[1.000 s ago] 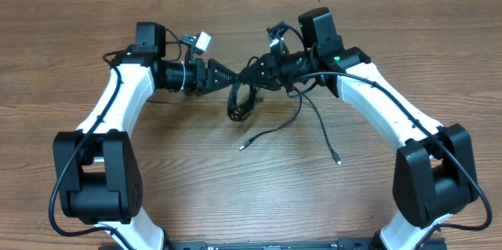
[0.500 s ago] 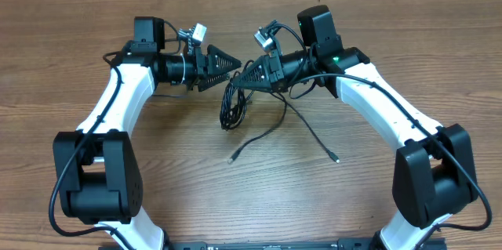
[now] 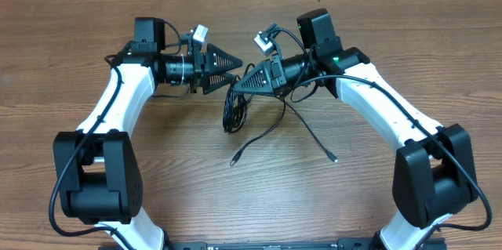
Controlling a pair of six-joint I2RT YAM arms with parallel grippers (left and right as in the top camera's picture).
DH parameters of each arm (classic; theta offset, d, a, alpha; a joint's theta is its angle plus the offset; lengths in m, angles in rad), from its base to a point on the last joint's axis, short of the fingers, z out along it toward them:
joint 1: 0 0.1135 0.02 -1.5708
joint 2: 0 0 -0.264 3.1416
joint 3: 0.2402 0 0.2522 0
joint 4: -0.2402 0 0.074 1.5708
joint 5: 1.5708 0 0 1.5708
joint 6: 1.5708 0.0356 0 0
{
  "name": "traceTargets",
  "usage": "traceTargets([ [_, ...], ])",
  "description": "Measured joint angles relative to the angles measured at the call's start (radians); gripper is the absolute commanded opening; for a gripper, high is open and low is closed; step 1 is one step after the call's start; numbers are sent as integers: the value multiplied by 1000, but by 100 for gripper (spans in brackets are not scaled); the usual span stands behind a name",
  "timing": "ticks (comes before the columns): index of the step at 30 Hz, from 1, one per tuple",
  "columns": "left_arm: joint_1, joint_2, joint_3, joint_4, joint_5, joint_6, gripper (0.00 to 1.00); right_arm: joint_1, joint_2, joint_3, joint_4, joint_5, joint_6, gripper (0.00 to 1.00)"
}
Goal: Untangle cables
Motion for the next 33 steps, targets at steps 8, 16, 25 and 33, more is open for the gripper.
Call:
traceTargets([
  [8, -1, 0, 2, -133, -59, 3, 65, 0, 0, 0, -1, -31, -77, 4],
  [16, -15, 0, 2, -111, -85, 2, 81, 2, 0, 0, -46, -47, -158, 4],
  [25, -24, 0, 2, -121, -11, -5, 41, 5, 0, 0, -134, -53, -298, 4],
  [33, -73, 0, 2, -163, -6, -8, 14, 5, 0, 0, -128, -53, -324, 4],
])
